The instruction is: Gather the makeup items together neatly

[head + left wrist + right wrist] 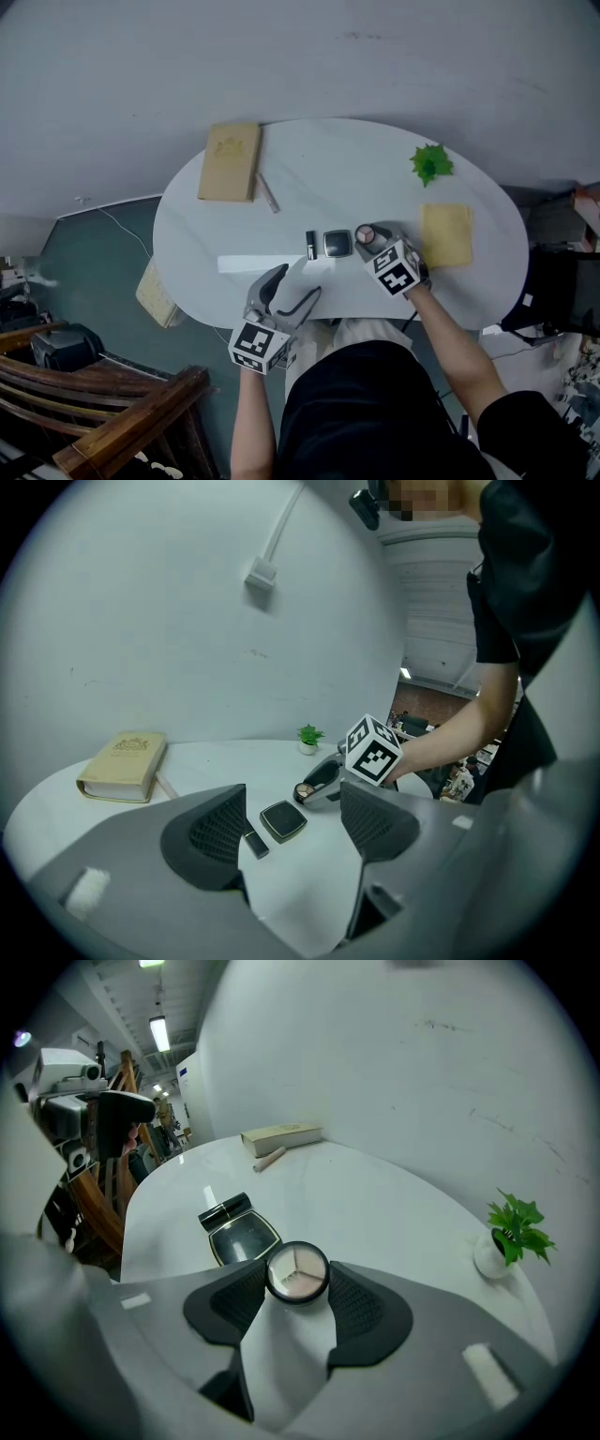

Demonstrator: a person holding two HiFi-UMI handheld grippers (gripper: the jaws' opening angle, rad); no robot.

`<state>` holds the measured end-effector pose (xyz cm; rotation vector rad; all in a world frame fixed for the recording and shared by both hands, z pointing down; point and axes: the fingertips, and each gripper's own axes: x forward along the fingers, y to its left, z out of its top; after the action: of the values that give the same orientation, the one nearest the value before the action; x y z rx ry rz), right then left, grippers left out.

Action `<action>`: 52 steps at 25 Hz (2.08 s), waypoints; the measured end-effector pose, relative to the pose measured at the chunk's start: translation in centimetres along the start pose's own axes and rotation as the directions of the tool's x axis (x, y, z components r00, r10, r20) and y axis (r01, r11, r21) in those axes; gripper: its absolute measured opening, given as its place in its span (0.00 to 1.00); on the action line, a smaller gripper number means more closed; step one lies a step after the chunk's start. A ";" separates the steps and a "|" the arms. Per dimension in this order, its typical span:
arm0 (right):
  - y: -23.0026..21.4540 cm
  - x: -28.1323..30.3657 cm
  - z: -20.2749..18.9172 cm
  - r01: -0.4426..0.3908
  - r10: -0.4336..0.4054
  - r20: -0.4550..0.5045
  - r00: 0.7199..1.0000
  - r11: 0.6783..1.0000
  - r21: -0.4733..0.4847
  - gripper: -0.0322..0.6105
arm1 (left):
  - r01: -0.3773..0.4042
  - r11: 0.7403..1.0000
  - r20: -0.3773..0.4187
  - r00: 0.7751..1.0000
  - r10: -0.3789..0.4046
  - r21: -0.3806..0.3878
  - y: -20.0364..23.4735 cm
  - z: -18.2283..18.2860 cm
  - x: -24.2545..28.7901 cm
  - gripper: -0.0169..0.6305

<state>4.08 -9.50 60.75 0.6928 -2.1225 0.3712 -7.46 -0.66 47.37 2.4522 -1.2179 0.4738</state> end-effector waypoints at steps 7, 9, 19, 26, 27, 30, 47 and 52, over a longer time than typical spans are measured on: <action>0.0 0.1 -1.0 0.009 -0.009 -0.030 1.000 1.000 -0.001 0.39 | -0.005 1.000 0.005 1.000 0.005 -0.003 -0.1 0.0 -0.3 0.50; 0.0 0.2 -1.2 0.005 -0.005 -0.038 0.999 1.000 0.001 0.39 | -0.006 1.000 0.004 1.000 0.006 -0.002 -0.1 -0.1 -0.4 0.50; 0.6 0.8 -2.0 -0.002 0.002 -0.038 0.999 1.000 0.000 0.39 | -0.007 1.000 -0.001 1.000 0.007 -0.002 -0.1 -0.2 -0.6 0.50; 0.9 0.6 -2.2 -0.001 0.001 -0.051 0.999 1.000 -0.006 0.39 | -0.008 1.000 -0.002 1.000 0.008 -0.003 -0.1 -0.4 -0.7 0.50; 0.9 0.7 -2.3 -0.001 0.001 -0.054 0.999 1.000 -0.006 0.39 | -0.008 1.000 -0.003 1.000 0.008 -0.003 -0.1 -0.5 -0.7 0.50; 0.9 0.7 -2.4 -0.004 0.004 -0.051 0.999 1.000 -0.001 0.40 | -0.011 1.000 -0.003 1.000 0.011 -0.004 -0.1 -0.5 -0.8 0.50; 1.4 -3.0 -1.3 0.012 -0.013 0.025 1.000 0.998 0.056 0.40 | -0.020 0.997 0.031 0.999 0.023 -0.074 2.0 -0.6 0.2 0.50; 1.5 -4.6 -0.2 0.046 -0.051 0.048 0.998 0.995 0.093 0.40 | -0.080 0.992 0.019 0.996 0.083 -0.096 4.9 -0.9 1.3 0.50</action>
<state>5.58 -6.59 57.13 0.8134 -2.1424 0.4310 -10.79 -3.84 49.55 2.3416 -1.3230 0.4016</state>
